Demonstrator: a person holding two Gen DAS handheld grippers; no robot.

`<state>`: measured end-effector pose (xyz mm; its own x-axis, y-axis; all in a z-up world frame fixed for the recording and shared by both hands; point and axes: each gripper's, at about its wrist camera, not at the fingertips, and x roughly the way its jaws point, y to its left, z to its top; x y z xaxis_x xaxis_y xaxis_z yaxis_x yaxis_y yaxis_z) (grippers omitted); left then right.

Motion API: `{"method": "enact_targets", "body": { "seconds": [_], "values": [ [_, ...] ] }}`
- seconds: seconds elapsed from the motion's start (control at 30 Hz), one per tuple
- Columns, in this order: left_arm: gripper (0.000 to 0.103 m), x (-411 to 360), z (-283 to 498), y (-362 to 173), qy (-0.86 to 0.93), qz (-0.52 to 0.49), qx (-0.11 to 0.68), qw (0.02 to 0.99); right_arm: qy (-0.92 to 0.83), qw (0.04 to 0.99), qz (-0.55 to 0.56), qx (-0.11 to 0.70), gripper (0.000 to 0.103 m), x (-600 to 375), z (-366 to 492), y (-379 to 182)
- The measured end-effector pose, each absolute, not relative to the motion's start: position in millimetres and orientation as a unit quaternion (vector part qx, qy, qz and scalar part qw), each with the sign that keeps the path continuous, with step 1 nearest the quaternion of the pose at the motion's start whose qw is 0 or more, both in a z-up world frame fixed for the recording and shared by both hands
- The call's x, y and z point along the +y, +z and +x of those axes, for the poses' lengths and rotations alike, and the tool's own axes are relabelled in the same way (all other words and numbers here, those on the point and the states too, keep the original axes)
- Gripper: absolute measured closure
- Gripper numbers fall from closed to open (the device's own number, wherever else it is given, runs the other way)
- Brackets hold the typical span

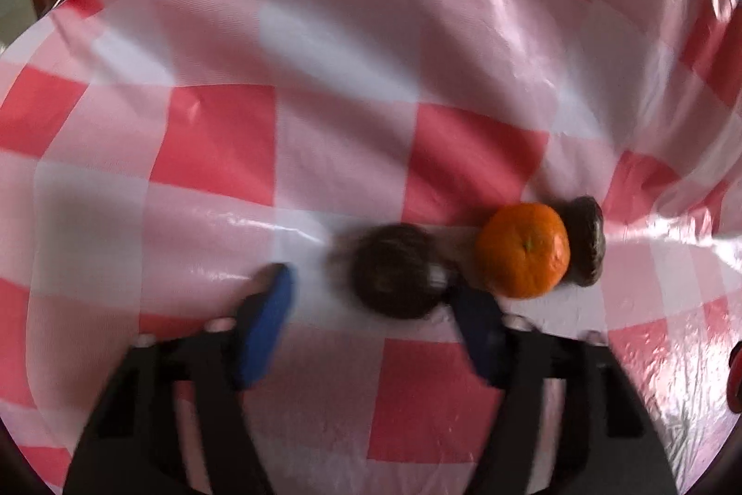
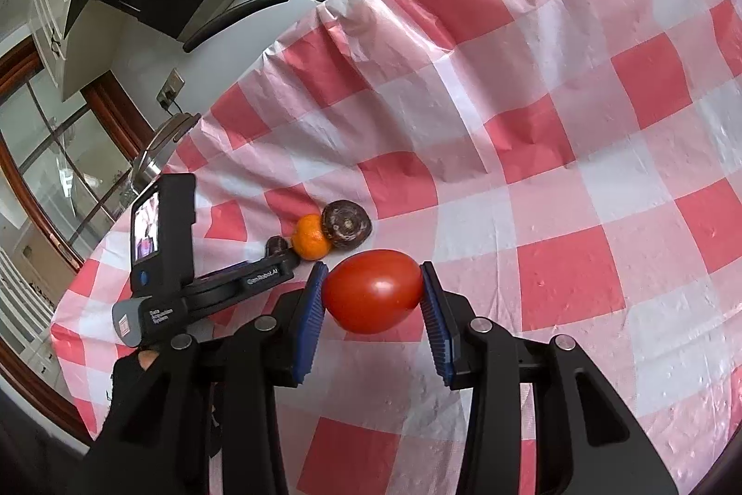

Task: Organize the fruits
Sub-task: 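Grasp a red tomato with the right tool while the left tool grasps a mangosteen, then lift the tomato and mangosteen and carry them toward the white box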

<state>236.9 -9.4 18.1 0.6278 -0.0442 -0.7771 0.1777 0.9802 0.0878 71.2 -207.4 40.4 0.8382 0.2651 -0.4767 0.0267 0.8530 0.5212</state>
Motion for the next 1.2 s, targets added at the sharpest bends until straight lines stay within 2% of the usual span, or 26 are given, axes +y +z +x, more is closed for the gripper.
{"method": "enact_targets", "body": {
  "seconds": [0.03,0.2,0.53,1.2],
  "values": [
    [0.062,-10.4,234.3,18.0,-0.076,0.076,0.426,0.898,0.065,0.922,0.263,0.278,0.063,-207.2,72.0,40.5],
    [0.063,-6.7,215.2,30.0,-0.057,0.078,0.382,0.919,0.067,0.920,0.265,0.280,0.063,-207.9,73.1,39.2],
    [0.063,8.4,154.0,55.4,-0.051,-0.039,0.320,0.945,0.064,0.916,0.284,0.275,0.063,-217.0,75.3,35.3],
    [0.063,13.0,15.5,57.9,-0.025,-0.089,0.315,0.945,0.062,0.914,0.309,0.254,0.063,-225.5,67.7,35.4]
  ]
}}
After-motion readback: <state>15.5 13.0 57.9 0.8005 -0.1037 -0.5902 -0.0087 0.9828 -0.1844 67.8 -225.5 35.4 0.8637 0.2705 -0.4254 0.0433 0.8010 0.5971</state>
